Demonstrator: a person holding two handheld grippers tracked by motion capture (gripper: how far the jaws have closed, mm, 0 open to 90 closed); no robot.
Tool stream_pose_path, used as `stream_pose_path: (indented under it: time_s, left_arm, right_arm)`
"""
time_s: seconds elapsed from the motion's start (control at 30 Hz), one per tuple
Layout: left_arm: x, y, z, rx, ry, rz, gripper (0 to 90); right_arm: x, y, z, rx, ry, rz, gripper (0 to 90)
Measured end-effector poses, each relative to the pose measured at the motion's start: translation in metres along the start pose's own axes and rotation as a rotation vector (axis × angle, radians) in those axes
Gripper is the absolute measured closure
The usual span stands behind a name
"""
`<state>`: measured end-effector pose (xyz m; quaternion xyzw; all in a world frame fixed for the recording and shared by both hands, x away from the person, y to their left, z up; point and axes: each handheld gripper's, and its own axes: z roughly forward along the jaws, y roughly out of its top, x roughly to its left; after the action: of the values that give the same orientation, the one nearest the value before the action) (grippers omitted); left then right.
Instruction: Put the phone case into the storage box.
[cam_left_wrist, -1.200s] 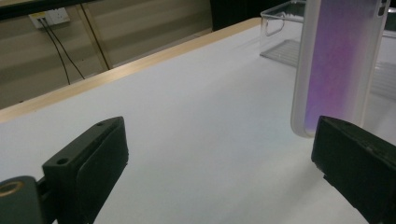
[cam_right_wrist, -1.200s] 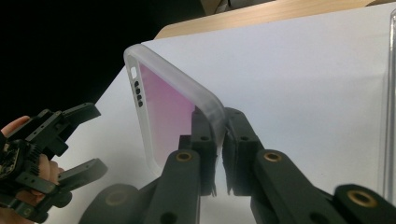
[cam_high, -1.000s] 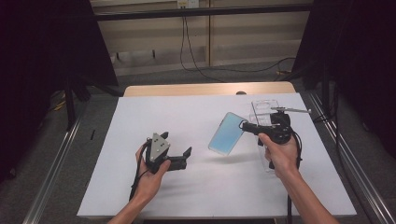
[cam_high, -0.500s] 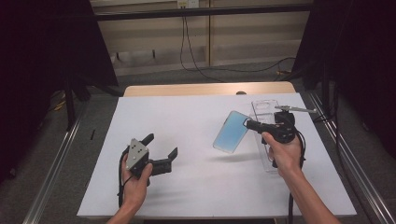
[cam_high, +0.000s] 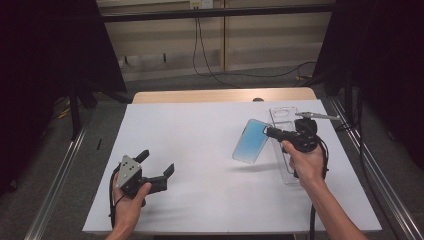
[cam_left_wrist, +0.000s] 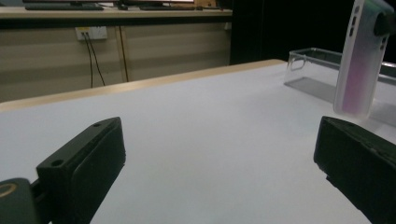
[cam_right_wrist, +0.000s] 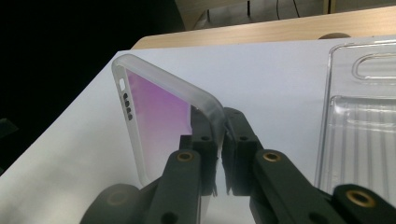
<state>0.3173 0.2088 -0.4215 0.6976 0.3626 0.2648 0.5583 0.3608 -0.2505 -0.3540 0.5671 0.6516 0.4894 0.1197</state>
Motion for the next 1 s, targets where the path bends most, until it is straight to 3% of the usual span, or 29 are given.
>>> stream_pose_path:
  time_s: [0.1, 0.27, 0.37, 0.67, 1.0]
  left_arm:
    - [0.005, -0.004, -0.007, 0.005, 0.010, 0.007, 2.0]
    - [0.010, -0.004, -0.012, -0.022, 0.029, -0.022, 2.0]
    - [0.009, -0.006, -0.013, -0.026, 0.037, -0.010, 2.2]
    - [0.008, -0.011, -0.011, -0.024, 0.022, -0.049, 2.6]
    - [0.008, -0.010, -0.013, -0.018, 0.019, -0.033, 2.9]
  right_arm:
    - [-0.001, 0.004, 0.000, -0.010, -0.014, -0.017, 84.5]
    - [-0.003, 0.011, -0.001, -0.027, -0.035, -0.043, 84.5]
    - [-0.005, 0.014, -0.003, -0.043, -0.040, -0.055, 84.5]
    - [-0.009, 0.021, -0.006, -0.075, -0.062, -0.075, 84.5]
    - [-0.008, 0.036, -0.012, -0.110, -0.078, -0.107, 84.5]
